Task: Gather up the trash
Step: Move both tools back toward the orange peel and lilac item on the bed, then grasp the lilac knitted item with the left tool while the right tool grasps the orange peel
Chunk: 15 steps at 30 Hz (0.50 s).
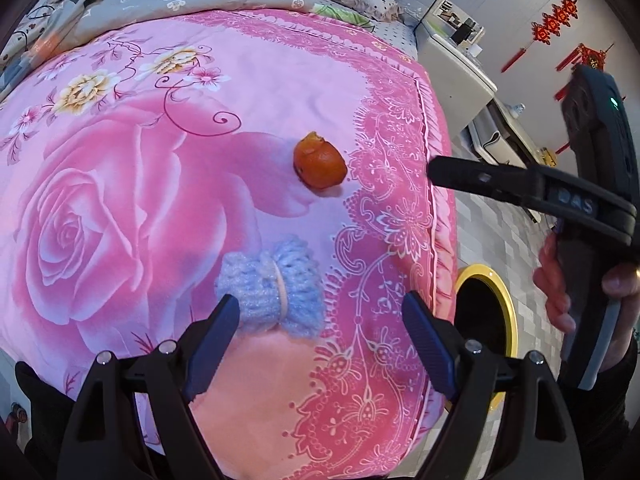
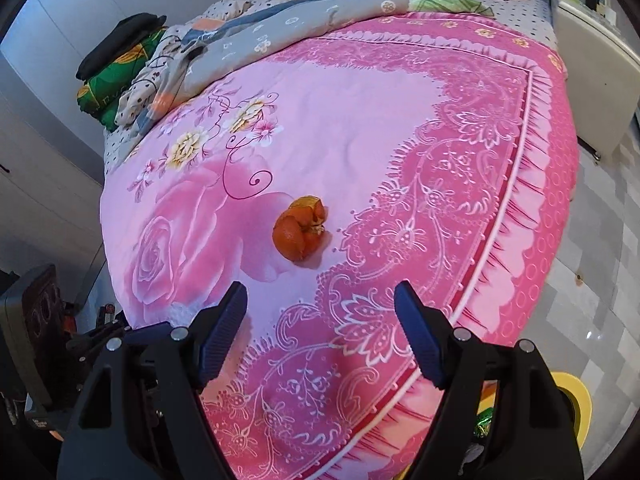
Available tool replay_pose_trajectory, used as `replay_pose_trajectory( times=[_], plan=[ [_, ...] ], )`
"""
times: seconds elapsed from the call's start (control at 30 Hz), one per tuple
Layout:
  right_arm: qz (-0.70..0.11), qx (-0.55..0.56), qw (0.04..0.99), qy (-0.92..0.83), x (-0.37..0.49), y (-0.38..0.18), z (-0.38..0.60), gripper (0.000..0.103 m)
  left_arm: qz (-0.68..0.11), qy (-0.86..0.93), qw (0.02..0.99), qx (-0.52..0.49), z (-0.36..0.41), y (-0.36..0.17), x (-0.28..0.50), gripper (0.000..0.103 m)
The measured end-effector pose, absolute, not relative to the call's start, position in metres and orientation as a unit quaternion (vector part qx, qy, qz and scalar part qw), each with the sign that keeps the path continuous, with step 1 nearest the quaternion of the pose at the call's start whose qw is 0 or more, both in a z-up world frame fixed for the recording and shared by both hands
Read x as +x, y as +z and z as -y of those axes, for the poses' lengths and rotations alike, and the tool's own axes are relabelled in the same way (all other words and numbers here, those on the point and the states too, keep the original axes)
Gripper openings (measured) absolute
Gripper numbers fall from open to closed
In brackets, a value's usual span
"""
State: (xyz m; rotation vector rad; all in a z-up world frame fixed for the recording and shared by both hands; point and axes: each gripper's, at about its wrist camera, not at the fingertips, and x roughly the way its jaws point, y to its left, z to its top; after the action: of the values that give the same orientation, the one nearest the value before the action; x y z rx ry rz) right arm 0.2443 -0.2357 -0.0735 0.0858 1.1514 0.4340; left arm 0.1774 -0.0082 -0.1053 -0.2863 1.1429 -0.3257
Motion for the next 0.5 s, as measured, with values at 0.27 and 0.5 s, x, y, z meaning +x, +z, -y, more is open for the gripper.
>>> replay_pose_trajectory(
  times=[0.27, 0.5],
  plan=[
    [-0.575, 0.017, 0.793, 0.200, 0.286, -0.108, 0.195, 0.072, -0.536, -0.148, 0.822, -0.120, 0.004, -0.114, 0.187, 0.084],
    [-0.589, -0.002, 0.786, 0.187, 0.307, -0.131, 0.177, 0.065, -0.568, -0.126, 0.802, -0.136, -0.012, -0.141, 0.205, 0.082]
  ],
)
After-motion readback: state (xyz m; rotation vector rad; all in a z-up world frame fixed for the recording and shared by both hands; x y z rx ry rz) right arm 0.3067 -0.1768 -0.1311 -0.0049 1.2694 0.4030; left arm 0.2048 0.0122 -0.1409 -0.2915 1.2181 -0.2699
